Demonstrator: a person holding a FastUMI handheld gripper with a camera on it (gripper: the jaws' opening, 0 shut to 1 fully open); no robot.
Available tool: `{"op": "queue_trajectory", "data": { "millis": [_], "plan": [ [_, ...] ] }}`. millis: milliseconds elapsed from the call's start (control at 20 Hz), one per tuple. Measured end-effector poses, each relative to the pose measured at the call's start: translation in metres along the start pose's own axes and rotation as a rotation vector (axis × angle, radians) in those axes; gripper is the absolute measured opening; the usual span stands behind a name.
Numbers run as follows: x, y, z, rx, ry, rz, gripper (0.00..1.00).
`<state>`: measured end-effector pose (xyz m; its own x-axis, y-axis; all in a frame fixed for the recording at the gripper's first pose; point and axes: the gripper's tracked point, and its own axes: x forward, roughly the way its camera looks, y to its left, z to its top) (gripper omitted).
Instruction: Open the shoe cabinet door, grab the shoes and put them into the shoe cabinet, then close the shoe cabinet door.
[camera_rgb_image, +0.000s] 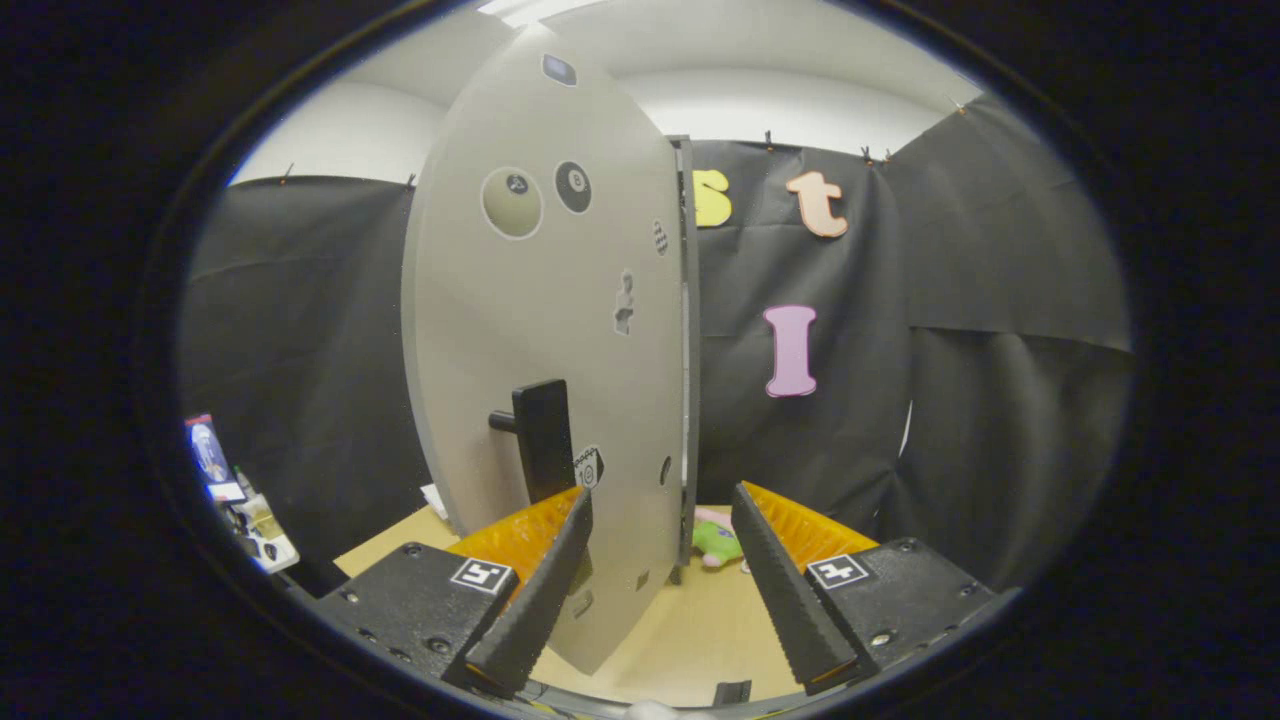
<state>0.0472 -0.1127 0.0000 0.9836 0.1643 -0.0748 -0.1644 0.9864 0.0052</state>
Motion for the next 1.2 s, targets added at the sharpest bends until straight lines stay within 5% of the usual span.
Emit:
{"op": "queue_trajectory", "data": {
  "millis": [550, 1200],
  "plan": [
    [0.063, 0.123, 0.001, 0.004, 0.003, 0.03, 0.96],
    [0.047, 0.154, 0.005, 0.002, -0.004, -0.038, 0.97]
  ]
}}
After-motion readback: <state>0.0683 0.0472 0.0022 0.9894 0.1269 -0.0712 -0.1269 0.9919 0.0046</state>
